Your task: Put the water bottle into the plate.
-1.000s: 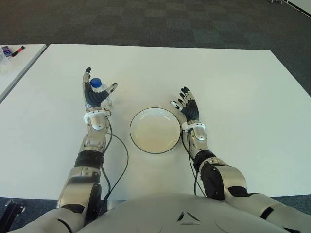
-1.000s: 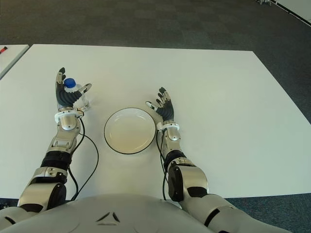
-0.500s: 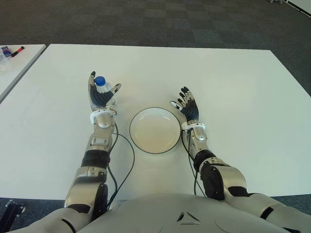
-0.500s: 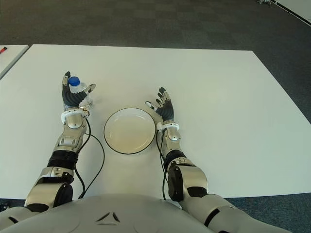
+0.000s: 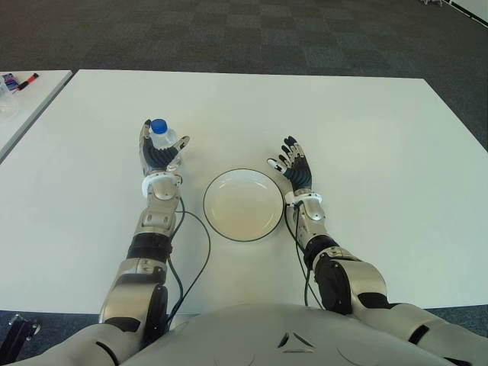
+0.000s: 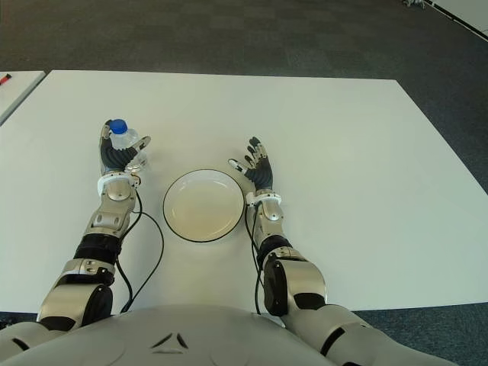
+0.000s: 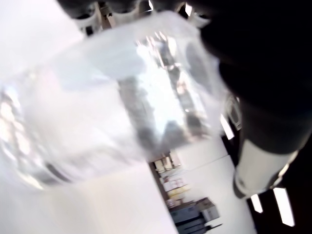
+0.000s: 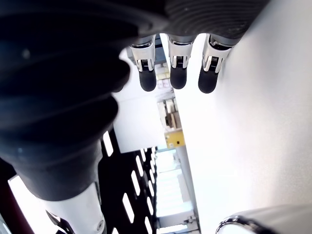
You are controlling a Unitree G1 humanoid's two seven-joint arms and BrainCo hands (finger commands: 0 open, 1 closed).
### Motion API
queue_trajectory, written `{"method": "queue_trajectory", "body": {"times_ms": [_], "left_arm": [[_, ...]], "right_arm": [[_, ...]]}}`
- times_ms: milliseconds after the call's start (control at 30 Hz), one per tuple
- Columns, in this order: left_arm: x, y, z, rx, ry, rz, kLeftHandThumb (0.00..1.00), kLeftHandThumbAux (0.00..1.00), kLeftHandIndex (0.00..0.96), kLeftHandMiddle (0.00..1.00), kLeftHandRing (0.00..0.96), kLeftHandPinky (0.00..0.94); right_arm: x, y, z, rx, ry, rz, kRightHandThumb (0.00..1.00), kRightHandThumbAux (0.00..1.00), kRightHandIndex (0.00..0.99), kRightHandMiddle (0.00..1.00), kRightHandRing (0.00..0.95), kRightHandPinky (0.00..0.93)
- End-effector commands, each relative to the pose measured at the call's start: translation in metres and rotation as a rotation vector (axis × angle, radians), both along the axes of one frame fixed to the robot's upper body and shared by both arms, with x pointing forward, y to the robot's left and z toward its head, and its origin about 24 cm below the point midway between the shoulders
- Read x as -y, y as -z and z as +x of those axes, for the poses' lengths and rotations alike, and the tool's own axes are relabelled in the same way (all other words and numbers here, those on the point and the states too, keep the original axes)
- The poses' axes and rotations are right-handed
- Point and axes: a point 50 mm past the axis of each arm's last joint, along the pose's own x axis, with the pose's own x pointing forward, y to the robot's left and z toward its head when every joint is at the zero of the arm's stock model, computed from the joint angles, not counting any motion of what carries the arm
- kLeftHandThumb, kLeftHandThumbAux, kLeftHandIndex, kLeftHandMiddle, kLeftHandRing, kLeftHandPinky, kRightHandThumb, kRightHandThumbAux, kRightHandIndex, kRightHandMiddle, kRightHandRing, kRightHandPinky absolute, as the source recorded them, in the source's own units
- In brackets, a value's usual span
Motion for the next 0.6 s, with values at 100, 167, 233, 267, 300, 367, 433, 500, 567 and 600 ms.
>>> {"method": "queue_trajectory", "body": {"times_ms": [100, 167, 233, 267, 300, 367, 433, 500, 567, 600], "left_arm": [[0.001, 0.005, 0.005, -0.034, -0.007, 0.017, 0.0, 0.716, 0.052, 0.049, 0.013, 0.0], [0.001, 0.007, 0.007, -0.039, -0.009, 0.009, 0.0, 0.716, 0.051, 0.049, 0.014, 0.0], [0.001, 0.009, 0.008, -0.047, -0.01, 0.005, 0.0, 0.715, 0.05, 0.049, 0.015, 0.0], [0.001, 0.011, 0.008, -0.051, -0.011, 0.005, 0.0, 0.714, 0.049, 0.05, 0.016, 0.0], [0.001, 0.012, 0.008, -0.054, -0.011, 0.004, 0.0, 0.712, 0.047, 0.05, 0.017, 0.0], [0.001, 0.014, 0.008, -0.063, -0.017, 0.008, 0.0, 0.711, 0.046, 0.052, 0.018, 0.002], [0.0, 0.015, 0.008, -0.066, -0.022, 0.007, 0.0, 0.71, 0.045, 0.053, 0.018, 0.004], [0.001, 0.016, 0.008, -0.061, -0.03, -0.008, 0.0, 0.712, 0.048, 0.058, 0.022, 0.016], [0.001, 0.017, 0.008, -0.055, -0.037, -0.022, 0.0, 0.717, 0.051, 0.063, 0.028, 0.027], [0.001, 0.018, 0.008, -0.056, -0.046, -0.023, 0.0, 0.719, 0.053, 0.064, 0.03, 0.031]], "right_arm": [[0.002, 0.03, -0.024, -0.163, 0.006, 0.008, 0.052, 0.867, 0.058, 0.051, 0.046, 0.098], [0.002, 0.03, -0.023, -0.164, 0.005, 0.005, 0.053, 0.866, 0.057, 0.05, 0.045, 0.098], [0.003, 0.03, -0.023, -0.165, 0.004, 0.003, 0.055, 0.865, 0.056, 0.049, 0.045, 0.098], [0.003, 0.03, -0.023, -0.165, 0.004, 0.003, 0.056, 0.865, 0.054, 0.049, 0.045, 0.1], [0.003, 0.03, -0.023, -0.165, 0.004, 0.003, 0.057, 0.864, 0.054, 0.048, 0.045, 0.101], [0.003, 0.03, -0.023, -0.165, 0.004, 0.004, 0.058, 0.864, 0.053, 0.049, 0.045, 0.101], [0.003, 0.03, -0.024, -0.165, 0.004, 0.005, 0.059, 0.865, 0.053, 0.049, 0.046, 0.101], [0.003, 0.03, -0.024, -0.164, 0.004, 0.008, 0.059, 0.868, 0.052, 0.05, 0.046, 0.1], [0.003, 0.03, -0.023, -0.164, 0.004, 0.01, 0.054, 0.873, 0.053, 0.051, 0.046, 0.1], [0.003, 0.03, -0.023, -0.164, 0.004, 0.011, 0.05, 0.875, 0.054, 0.051, 0.046, 0.1]]}}
